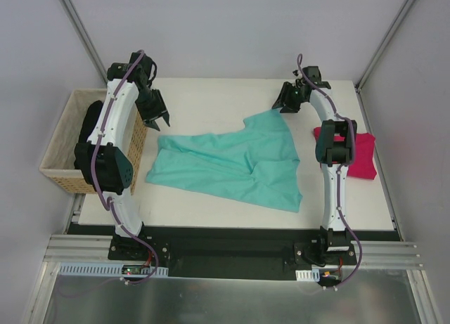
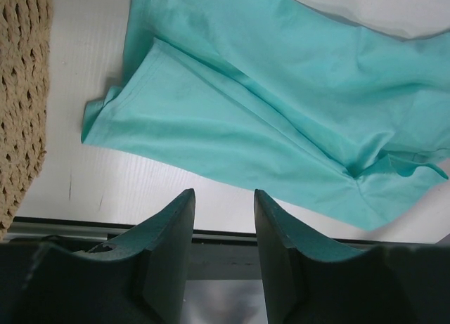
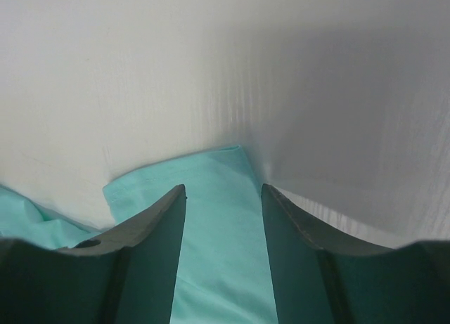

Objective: Fold and stack the t-shirts
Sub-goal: Fold the other side of the tshirt into a rectangle

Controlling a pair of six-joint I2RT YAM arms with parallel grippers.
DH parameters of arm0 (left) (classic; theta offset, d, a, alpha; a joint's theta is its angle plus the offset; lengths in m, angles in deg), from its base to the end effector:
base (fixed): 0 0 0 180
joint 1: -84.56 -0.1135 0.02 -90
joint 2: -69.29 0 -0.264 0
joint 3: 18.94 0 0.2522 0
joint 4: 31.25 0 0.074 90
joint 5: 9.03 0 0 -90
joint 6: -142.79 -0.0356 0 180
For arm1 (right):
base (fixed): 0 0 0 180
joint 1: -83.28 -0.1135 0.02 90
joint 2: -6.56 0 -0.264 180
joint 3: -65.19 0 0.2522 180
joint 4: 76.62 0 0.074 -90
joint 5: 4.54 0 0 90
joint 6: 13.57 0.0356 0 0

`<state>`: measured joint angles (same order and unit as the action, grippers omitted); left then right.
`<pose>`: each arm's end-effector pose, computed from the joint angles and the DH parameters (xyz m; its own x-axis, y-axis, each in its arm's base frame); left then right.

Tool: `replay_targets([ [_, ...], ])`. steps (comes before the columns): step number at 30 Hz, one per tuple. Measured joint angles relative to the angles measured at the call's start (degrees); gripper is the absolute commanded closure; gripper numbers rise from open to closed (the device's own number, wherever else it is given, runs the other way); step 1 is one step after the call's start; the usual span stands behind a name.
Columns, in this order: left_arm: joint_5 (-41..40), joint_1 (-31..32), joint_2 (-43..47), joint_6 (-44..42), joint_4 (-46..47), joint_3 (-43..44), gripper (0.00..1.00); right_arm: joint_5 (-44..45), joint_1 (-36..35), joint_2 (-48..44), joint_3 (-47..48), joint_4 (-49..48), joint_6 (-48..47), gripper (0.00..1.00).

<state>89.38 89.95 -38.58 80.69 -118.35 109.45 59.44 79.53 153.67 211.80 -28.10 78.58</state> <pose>0.3784 -0.0409 0.3529 -0.8779 -0.3821 -0.2885 -0.2942 0.9059 -0.3046 0.5612 0.0524 0.1746 -0.7658 -0.0164 -0.6429 -0.3173 0.8791 0.3555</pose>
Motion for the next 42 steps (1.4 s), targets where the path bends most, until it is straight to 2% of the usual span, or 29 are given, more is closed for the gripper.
replay_targets([
  [30,0.0,0.0,-1.6,1.5,-0.7,1.2,0.61,-4.7,0.9,2.2,0.0,-2.4,5.6,0.61],
  [33,0.0,0.0,-1.6,1.6,-0.7,1.2,0.61,-4.9,0.9,2.2,-0.5,-2.9,6.2,0.70],
  [34,0.0,0.0,-1.6,1.6,-0.7,1.2,0.61,-4.9,0.9,2.2,-0.6,-2.9,6.4,0.77],
  [39,0.0,0.0,-1.6,1.6,-0.7,1.2,0.61,-4.9,0.9,2.2,-1.4,-2.8,7.2,0.99],
  [42,0.0,0.0,-1.6,1.7,-0.7,1.2,0.62,-4.7,0.9,2.2,-1.8,-2.8,7.7,0.99],
])
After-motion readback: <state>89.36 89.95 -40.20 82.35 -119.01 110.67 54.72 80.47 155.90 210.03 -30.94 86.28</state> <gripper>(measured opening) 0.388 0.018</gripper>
